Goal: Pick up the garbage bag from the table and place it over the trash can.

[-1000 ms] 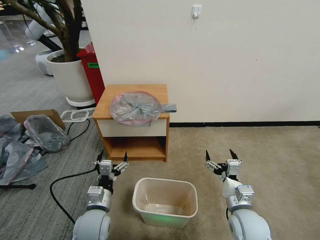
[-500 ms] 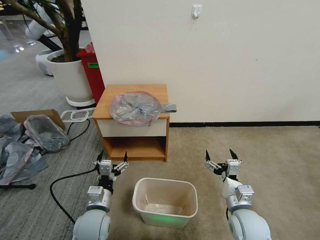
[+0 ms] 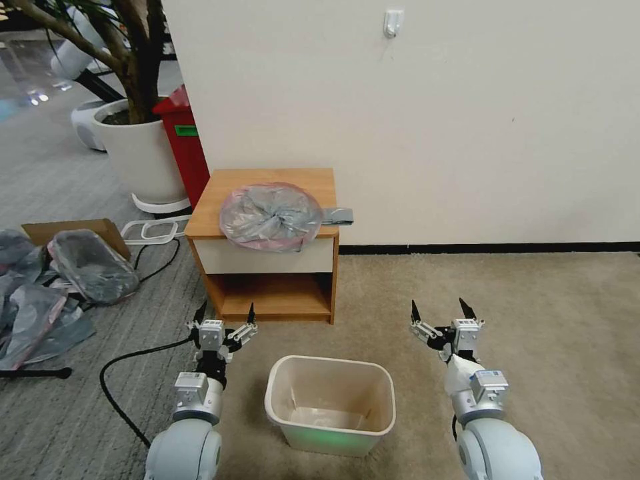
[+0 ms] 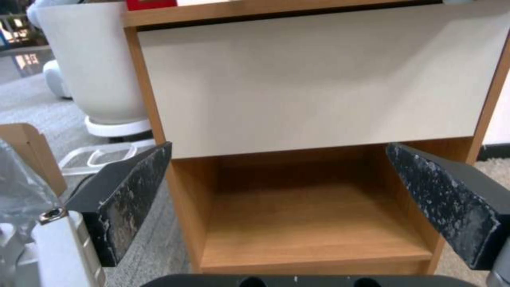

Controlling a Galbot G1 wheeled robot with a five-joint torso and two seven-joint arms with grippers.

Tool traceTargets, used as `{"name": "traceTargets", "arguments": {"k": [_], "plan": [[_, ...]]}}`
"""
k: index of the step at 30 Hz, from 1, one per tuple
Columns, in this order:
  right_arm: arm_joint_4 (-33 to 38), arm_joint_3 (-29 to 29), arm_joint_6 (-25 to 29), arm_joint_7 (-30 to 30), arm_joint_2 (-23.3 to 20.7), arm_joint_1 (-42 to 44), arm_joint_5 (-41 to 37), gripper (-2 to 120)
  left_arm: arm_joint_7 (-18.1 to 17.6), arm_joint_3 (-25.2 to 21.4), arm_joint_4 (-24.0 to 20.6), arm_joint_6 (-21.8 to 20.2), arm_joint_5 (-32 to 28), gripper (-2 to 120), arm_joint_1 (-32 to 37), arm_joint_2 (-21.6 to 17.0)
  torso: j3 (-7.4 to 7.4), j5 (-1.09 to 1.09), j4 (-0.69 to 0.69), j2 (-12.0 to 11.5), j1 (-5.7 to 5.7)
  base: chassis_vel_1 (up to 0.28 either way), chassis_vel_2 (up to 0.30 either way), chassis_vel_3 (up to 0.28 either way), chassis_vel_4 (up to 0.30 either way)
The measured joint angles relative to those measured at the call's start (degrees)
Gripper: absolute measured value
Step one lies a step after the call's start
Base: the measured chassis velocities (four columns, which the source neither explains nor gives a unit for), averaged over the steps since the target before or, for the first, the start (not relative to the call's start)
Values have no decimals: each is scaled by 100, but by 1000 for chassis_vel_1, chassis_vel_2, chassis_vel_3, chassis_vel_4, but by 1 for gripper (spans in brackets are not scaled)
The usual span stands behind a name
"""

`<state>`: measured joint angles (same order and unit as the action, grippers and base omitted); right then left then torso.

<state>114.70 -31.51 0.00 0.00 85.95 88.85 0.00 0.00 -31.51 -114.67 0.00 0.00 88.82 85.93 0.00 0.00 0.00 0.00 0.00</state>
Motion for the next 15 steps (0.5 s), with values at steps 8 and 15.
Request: {"name": "traceTargets", "arguments": {"k": [8,15], "plan": [[809,-27,-184,71,169,335,-116,100,-137,-29,-747,-358,-166,100,235,-156,0,0,0,0,0,0,0,0,0],[1977,-74,-479,191,422,824,-295,100,-360,-77,-1804,-885,-417,100,566,-376,0,0,0,0,0,0,0,0,0]]}}
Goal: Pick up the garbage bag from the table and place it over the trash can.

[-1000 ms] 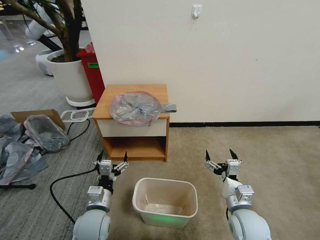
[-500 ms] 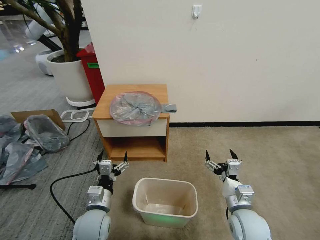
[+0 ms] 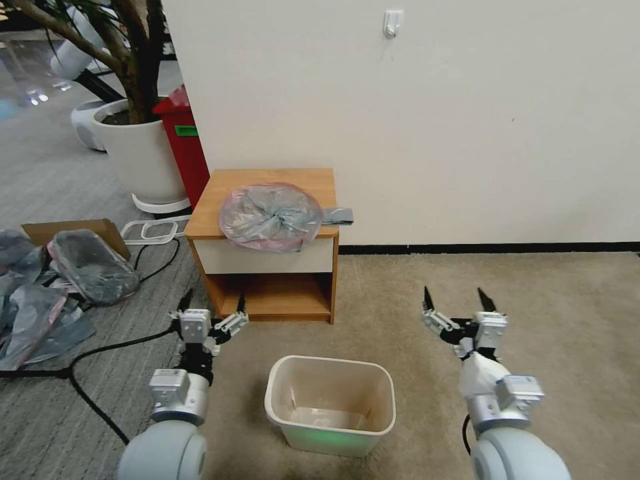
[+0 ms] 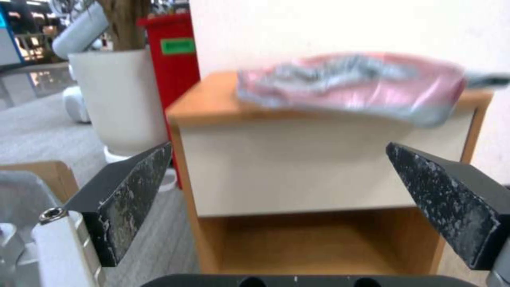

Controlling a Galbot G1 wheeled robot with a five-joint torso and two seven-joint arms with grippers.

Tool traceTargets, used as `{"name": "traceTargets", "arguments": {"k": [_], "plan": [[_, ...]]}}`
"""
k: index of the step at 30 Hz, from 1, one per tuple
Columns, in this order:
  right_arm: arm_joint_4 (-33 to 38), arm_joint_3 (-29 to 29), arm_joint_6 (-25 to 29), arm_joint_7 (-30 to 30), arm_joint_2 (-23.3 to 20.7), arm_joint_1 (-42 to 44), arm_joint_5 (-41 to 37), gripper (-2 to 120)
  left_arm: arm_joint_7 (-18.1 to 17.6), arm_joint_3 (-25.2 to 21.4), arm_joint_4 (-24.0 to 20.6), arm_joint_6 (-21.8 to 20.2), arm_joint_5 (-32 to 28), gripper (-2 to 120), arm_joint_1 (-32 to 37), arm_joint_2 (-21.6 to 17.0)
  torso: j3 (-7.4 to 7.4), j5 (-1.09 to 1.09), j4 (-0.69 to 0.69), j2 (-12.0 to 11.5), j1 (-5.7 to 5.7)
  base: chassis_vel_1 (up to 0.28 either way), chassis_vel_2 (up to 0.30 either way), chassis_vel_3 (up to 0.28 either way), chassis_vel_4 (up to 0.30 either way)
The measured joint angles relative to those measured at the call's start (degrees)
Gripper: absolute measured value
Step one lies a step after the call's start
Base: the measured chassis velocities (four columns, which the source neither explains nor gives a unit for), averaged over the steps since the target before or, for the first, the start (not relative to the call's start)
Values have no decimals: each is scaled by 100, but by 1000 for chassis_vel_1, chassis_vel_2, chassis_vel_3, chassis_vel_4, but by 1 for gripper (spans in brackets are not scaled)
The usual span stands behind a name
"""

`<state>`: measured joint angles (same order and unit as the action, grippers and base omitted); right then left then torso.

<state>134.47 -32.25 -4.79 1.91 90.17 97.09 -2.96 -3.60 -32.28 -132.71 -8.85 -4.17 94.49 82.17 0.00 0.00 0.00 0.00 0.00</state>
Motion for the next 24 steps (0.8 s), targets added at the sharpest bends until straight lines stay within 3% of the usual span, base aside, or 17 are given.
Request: {"name": "traceTargets", "arguments": {"k": [4,9,14,19,24], "plan": [[558,34,-152,73,140,284,-129,100,-119,-26,-546,-269,-132,100,175,-114,-1,2,0,0,0,0,0,0,0],[564,150,-235,92,195,426,-253,100,-264,-57,-1083,-619,-301,100,396,-262,-1,-2,0,0,0,0,0,0,0],[379,132,-239,94,197,323,-307,100,-394,-214,-1112,-854,-408,100,634,-415,0,-1,2,0,0,0,0,0,0],[213,137,-275,90,193,106,-379,100,-402,-444,-1106,-781,-467,100,797,-454,0,0,0,0,0,0,0,0,0],[-100,203,-535,97,-37,-419,-1005,100,-380,-638,-1089,-741,-565,100,896,-457,0,0,1,0,0,0,0,0,0]]}}
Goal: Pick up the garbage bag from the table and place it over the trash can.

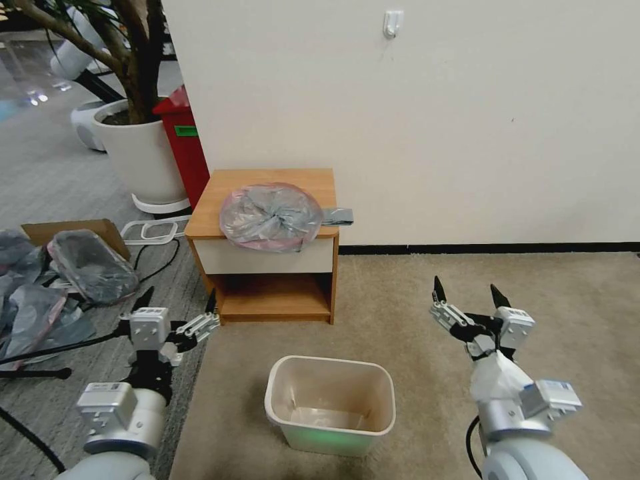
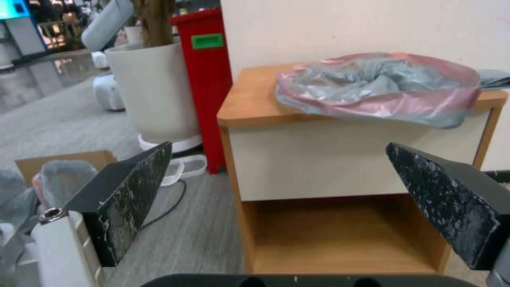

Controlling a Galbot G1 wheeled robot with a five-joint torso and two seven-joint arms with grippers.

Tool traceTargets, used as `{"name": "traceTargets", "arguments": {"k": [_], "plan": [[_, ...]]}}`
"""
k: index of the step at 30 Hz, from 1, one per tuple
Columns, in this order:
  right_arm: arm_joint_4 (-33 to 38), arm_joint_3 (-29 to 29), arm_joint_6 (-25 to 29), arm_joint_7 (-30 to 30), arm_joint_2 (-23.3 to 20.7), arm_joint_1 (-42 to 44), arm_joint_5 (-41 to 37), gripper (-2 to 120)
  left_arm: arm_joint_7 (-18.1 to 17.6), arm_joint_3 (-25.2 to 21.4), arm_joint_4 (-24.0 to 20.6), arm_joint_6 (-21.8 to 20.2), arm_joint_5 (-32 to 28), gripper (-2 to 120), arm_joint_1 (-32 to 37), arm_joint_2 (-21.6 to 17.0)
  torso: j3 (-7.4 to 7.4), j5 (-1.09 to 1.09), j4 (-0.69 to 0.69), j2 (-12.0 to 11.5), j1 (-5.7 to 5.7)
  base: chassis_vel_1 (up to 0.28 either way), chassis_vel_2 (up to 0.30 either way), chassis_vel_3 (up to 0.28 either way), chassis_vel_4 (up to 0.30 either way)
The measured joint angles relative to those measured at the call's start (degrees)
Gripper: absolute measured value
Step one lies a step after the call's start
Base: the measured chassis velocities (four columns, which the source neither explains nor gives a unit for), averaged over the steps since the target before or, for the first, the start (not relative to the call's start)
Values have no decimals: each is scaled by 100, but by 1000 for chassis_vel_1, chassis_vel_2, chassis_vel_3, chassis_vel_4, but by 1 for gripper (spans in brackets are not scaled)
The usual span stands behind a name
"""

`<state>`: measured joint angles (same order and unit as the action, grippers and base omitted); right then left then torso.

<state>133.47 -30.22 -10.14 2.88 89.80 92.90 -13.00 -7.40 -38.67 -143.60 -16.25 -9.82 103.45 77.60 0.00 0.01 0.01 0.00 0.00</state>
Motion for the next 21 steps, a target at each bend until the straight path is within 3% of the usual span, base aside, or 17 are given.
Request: {"name": "traceTargets", "arguments": {"k": [3,4,8,9,10,14,21], "plan": [[-373,113,-266,80,-219,-613,-1045,100,0,-48,9,62,-66,100,53,-18,1,-1,-1,0,0,0,0,0,0],[-373,113,-266,80,-219,-613,-1045,100,0,-48,9,62,-66,100,53,-18,1,-1,-1,0,0,0,0,0,0],[-1060,284,-704,250,-452,-1653,-3247,100,-21,-52,18,138,-92,100,142,9,1,0,-1,0,0,0,0,0,0],[-1279,312,-806,302,-454,-1930,-3757,100,-25,-62,19,181,-94,100,167,13,1,-2,-1,0,0,0,0,0,0],[-1279,312,-806,302,-454,-1930,-3757,100,-25,-62,19,181,-94,100,167,13,1,-2,-1,0,0,0,0,0,0],[-2300,453,-1105,763,-276,-3048,-5933,100,-28,-151,24,341,-105,100,347,20,1,0,-2,0,0,0,0,0,0],[-3456,609,-1118,1037,-121,-4042,-6656,100,-52,-213,29,390,-115,100,468,91,2,1,-2,0,0,0,0,0,0]]}}
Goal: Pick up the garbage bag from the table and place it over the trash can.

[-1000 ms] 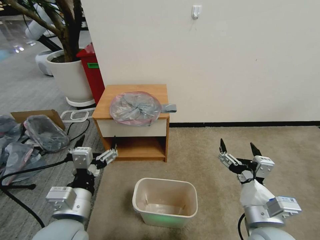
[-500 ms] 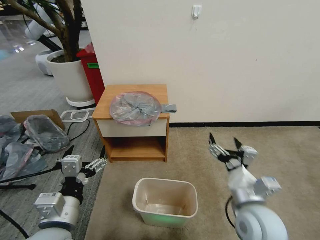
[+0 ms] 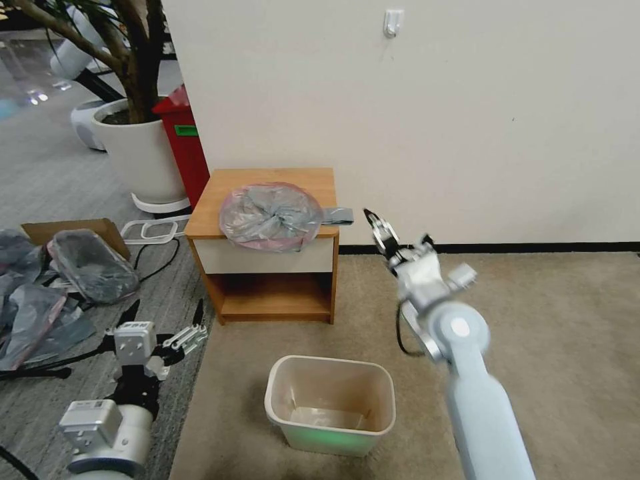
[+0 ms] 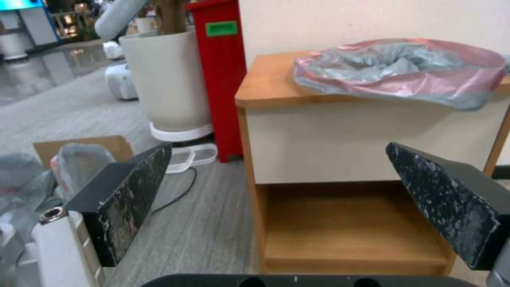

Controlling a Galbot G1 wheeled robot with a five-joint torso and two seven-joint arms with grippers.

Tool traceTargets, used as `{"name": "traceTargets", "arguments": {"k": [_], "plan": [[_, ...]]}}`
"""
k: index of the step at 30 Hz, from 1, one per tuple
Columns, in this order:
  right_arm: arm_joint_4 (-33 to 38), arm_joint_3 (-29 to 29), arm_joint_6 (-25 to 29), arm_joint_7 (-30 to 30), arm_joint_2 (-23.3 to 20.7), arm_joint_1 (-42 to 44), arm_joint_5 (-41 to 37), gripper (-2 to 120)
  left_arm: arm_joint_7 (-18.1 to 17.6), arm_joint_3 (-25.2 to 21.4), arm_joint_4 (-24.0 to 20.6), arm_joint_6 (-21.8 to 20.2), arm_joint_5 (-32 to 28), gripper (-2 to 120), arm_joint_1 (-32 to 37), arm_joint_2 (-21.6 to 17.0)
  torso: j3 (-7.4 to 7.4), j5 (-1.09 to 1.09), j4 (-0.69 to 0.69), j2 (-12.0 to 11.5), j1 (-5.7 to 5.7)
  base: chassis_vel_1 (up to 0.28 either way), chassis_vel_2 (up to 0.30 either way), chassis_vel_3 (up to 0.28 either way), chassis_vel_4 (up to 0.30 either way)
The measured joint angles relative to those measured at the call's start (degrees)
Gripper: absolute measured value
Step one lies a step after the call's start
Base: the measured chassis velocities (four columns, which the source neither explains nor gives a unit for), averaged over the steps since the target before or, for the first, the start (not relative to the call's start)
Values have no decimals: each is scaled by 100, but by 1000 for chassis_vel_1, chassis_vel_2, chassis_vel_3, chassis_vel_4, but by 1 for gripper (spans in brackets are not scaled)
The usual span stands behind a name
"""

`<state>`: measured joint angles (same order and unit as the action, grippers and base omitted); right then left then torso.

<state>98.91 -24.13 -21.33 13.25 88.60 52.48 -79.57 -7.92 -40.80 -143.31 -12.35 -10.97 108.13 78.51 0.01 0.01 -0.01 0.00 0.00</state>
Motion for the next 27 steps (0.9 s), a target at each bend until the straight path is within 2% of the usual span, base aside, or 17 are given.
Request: {"name": "traceTargets", "arguments": {"k": [1,3,5,12,15,19,24,27], "plan": [[0,0,0,0,0,0,0,100,0,0,0,0,0,100,0,0,0,0,0,0,0,0,0,0,0],[-589,57,8,7,33,-346,-10,100,-3,-21,1,19,0,100,36,47,0,-1,1,0,0,0,0,0,0],[-853,88,11,7,54,-482,11,100,-12,-29,2,19,0,100,55,70,0,-1,1,0,0,0,0,0,0],[-1262,73,51,-13,216,-709,93,100,-19,-86,4,69,9,100,71,77,-1,-1,1,0,1,0,0,0,0],[-1266,111,91,-37,230,-734,112,95,-20,-91,5,97,26,100,80,97,-1,-1,1,0,0,0,0,0,0],[-1213,186,154,-79,243,-758,134,76,-20,-79,6,142,39,100,53,114,-1,-1,1,0,0,0,0,0,0],[-1181,217,171,-79,244,-763,150,64,-20,-66,6,169,45,100,42,111,-1,-1,1,0,0,0,0,0,0],[-1163,216,189,-64,239,-767,165,50,-20,-74,6,205,49,100,33,102,-1,-1,1,0,0,0,0,0,0]]}}
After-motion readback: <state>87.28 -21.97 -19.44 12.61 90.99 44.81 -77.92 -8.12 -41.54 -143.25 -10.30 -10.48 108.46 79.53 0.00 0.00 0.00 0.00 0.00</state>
